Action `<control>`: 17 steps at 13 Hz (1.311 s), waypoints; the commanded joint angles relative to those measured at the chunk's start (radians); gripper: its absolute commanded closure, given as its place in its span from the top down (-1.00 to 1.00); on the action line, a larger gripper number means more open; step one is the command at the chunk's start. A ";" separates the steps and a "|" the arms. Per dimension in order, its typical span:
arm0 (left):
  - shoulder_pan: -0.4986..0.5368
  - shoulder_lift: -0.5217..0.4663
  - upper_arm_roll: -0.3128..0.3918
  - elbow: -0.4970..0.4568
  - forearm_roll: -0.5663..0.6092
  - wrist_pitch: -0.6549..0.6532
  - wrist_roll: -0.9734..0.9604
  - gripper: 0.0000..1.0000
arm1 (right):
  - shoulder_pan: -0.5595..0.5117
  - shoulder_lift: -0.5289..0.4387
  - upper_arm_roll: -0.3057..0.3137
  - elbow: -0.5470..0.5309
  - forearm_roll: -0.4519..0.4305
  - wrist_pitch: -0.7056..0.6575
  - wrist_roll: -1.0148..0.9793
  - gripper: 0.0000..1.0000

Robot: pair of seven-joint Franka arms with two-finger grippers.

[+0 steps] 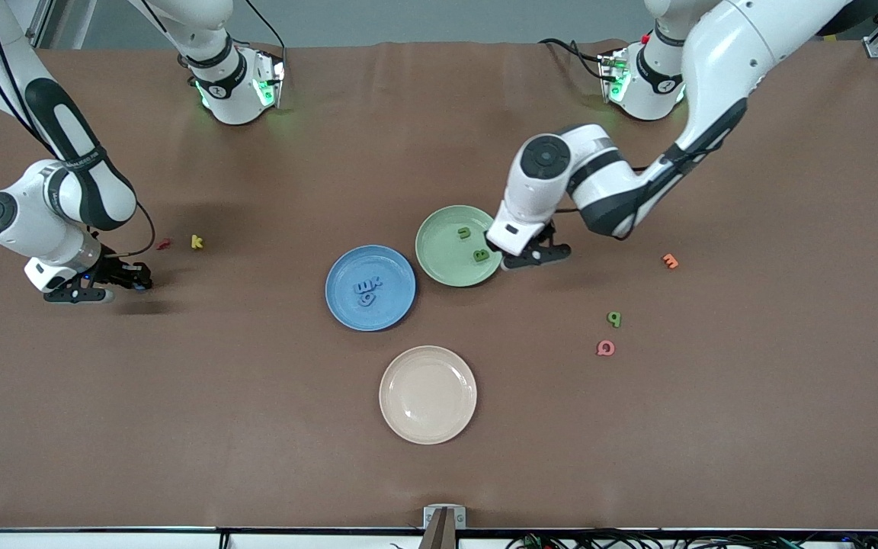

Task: Sort letters by color into matching plates
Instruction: 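Place the green z on the green plate while the right gripper places the c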

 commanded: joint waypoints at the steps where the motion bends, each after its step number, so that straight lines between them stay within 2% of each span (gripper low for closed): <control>1: -0.133 0.048 0.062 0.074 -0.015 -0.025 -0.086 -0.41 | -0.023 0.004 0.017 -0.009 -0.012 0.015 -0.008 -0.67; 2: -0.198 0.049 0.110 0.094 -0.015 -0.025 -0.111 -0.41 | -0.023 0.004 0.017 -0.009 -0.012 0.015 -0.007 -0.89; 3: -0.251 0.058 0.147 0.118 -0.017 -0.023 -0.131 -0.41 | -0.021 0.004 0.017 -0.009 -0.012 0.013 -0.002 -1.00; 5: -0.341 0.100 0.202 0.185 -0.017 -0.023 -0.157 -0.41 | -0.007 -0.009 0.022 -0.004 -0.009 -0.010 0.025 -1.00; 7: -0.416 0.127 0.262 0.245 -0.018 -0.023 -0.165 -0.41 | 0.072 -0.080 0.033 0.010 -0.009 -0.139 0.169 -1.00; 10: -0.480 0.156 0.319 0.307 -0.023 -0.023 -0.163 -0.41 | 0.271 -0.183 0.040 0.013 0.008 -0.267 0.500 -1.00; 12: -0.485 0.175 0.319 0.327 -0.021 -0.021 -0.161 -0.41 | 0.434 -0.202 0.059 0.016 0.039 -0.281 0.779 -1.00; 15: -0.502 0.192 0.322 0.368 -0.020 -0.020 -0.161 -0.40 | 0.679 -0.193 0.056 0.092 0.068 -0.283 1.169 -1.00; 16: -0.502 0.193 0.326 0.368 -0.020 -0.020 -0.158 -0.12 | 0.745 -0.176 0.056 0.121 0.068 -0.277 1.272 -1.00; 17: -0.501 0.193 0.326 0.368 -0.020 -0.018 -0.151 0.61 | 0.810 -0.144 0.056 0.160 0.068 -0.271 1.371 -1.00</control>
